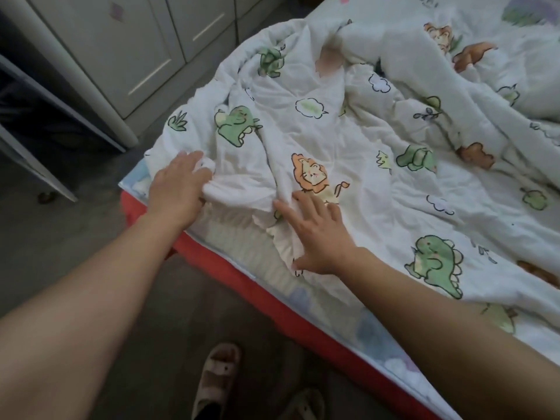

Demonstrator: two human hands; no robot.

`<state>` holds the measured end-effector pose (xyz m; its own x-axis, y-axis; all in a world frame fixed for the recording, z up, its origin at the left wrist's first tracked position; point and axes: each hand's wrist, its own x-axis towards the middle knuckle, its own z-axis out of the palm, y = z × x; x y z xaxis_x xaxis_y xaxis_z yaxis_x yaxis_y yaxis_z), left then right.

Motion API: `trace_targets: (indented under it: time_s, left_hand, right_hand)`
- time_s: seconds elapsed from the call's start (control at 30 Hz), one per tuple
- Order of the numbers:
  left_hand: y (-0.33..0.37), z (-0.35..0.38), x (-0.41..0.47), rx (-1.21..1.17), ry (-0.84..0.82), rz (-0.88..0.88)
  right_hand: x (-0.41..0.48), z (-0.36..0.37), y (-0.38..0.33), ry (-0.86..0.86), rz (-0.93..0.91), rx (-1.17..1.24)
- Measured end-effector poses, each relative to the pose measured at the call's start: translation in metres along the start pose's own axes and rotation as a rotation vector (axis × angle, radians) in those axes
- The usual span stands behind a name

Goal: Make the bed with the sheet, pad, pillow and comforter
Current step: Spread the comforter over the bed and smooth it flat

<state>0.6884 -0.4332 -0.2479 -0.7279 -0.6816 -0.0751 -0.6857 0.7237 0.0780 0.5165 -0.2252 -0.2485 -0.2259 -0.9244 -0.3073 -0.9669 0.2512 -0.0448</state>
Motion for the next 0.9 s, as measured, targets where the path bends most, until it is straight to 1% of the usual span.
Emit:
trace_targets:
  time_s: [0.07, 0.17, 0.2, 0.27, 0.33, 0.4, 0.43, 0.57, 0.63, 0.77, 0.83, 0.9]
  left_hand:
    - [-0.012, -0.011, 0.012, 0.055, -0.011, 0.04]
    - [-0.024, -0.04, 0.031, 0.111, 0.101, 0.094]
    - [-0.027, -0.053, 0.04, 0.105, 0.15, 0.098]
    - [-0.025, -0.077, 0.057, 0.013, 0.258, 0.052]
    - [-0.02, -0.096, 0.08, -0.064, 0.293, 0.045]
    - [-0.012, -0.111, 0.102, -0.044, 0.273, 0.093]
    - [-0.006, -0.117, 0.111, -0.053, 0.267, 0.088]
    - [0.027, -0.137, 0.144, -0.206, 0.221, -0.009]
    - [0.044, -0.139, 0.156, -0.283, 0.211, -0.001]
    - [0.067, -0.128, 0.185, -0.359, 0.172, 0.057]
    - [0.077, -0.119, 0.204, -0.422, 0.102, 0.117]
    - [0.088, -0.107, 0.228, -0.452, 0.063, 0.2]
  right_hand:
    - [0.008, 0.002, -0.004, -0.01, 0.1, -0.005]
    - [0.014, -0.011, 0.014, 0.007, 0.226, 0.116]
    - [0.017, -0.019, 0.024, 0.047, 0.279, 0.128]
    - [0.02, -0.034, 0.046, 0.127, 0.39, 0.128]
    - [0.022, -0.05, 0.067, 0.172, 0.498, 0.154]
    - [0.022, -0.065, 0.086, 0.203, 0.574, 0.164]
    - [0.021, -0.071, 0.094, 0.22, 0.596, 0.152]
    - [0.02, -0.089, 0.123, 0.239, 0.667, 0.109]
    - [0.024, -0.091, 0.137, 0.214, 0.693, 0.084]
    - [0.037, -0.084, 0.171, 0.208, 0.743, 0.071]
    - [0.047, -0.081, 0.193, 0.189, 0.789, 0.065]
    - [0.06, -0.079, 0.219, 0.215, 0.836, 0.073]
